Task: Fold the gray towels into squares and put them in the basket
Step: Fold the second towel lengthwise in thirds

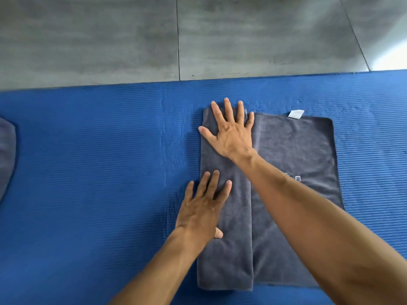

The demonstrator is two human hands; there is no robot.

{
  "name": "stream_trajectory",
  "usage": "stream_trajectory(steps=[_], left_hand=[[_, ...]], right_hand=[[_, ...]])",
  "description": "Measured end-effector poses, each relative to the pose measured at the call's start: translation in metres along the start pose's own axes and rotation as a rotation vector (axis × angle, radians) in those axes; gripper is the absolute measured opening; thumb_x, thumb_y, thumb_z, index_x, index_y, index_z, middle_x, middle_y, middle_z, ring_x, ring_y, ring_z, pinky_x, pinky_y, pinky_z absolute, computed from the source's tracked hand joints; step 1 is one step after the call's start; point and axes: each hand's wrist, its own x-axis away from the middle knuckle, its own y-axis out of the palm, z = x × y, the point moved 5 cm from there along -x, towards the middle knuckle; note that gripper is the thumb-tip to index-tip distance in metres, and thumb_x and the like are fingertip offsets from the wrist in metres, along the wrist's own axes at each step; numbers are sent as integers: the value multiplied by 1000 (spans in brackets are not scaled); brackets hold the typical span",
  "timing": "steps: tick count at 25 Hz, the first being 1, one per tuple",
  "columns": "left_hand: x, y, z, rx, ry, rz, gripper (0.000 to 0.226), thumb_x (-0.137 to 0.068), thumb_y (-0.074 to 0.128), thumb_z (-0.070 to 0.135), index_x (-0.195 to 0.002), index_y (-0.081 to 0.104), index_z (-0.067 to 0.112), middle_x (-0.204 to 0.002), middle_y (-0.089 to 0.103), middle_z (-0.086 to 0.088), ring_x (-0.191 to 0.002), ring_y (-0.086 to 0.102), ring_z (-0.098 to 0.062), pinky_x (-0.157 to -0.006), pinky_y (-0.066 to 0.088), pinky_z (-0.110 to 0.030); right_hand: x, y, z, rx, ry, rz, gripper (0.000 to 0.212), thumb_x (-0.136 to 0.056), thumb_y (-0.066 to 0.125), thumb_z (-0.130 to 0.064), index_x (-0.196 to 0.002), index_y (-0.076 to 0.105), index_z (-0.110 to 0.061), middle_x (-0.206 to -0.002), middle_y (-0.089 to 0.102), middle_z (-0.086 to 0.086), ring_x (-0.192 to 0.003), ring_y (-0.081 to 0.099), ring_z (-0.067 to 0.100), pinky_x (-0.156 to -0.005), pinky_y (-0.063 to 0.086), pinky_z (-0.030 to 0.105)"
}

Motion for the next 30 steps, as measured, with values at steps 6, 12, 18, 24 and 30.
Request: stream_trajectory(steps=[6, 12, 18, 24, 30], left_hand=[[3, -4, 4, 26, 13, 6, 121, -79, 74, 47, -149, -24, 36, -154, -38, -4, -144, -30, -26, -121, -2, -51], [4, -3, -1, 67, -13, 42, 120, -73, 78, 50, -153, -10, 36, -160, -26, 1, -147, -23, -23, -120, 4, -53], [37, 15, -5, 196, -154, 211, 97, -87, 64, 51, -154, -4, 35, -163, -11, 1, -150, -1, -25, -119, 15, -46], [67, 41, 2, 867, -545, 259, 61, -82, 68, 30, -136, 40, 25, -131, 54, -1, -117, 53, -27, -90, 43, -35], [75, 45, -19, 1262, -590, 235, 8, -79, 62, 14, -85, 63, 20, -85, 69, -1, -81, 63, -21, -72, 53, -35]], right_hand=[[-16, -8, 1, -34, 6, -156, 86, -85, 21, -83, -156, -1, -39, -166, -7, -1, -150, -12, 36, -116, -6, 65], [107, -12, 2, -342, -69, 313, 57, -98, 45, -35, -151, 35, -17, -161, 27, 9, -150, 18, 33, -120, 16, 53], [258, 36, -4, -281, -62, 319, 35, -89, 52, -21, -123, 58, -19, -141, 52, 1, -138, 41, 25, -109, 34, 54], [282, 25, -26, -133, -89, 195, 13, -81, 53, -33, -84, 58, -22, -92, 57, -2, -84, 56, 25, -75, 43, 38], [264, 13, -43, -374, 97, -122, 37, -86, 49, -48, -97, 58, -14, -104, 66, 3, -99, 60, 27, -81, 48, 37]])
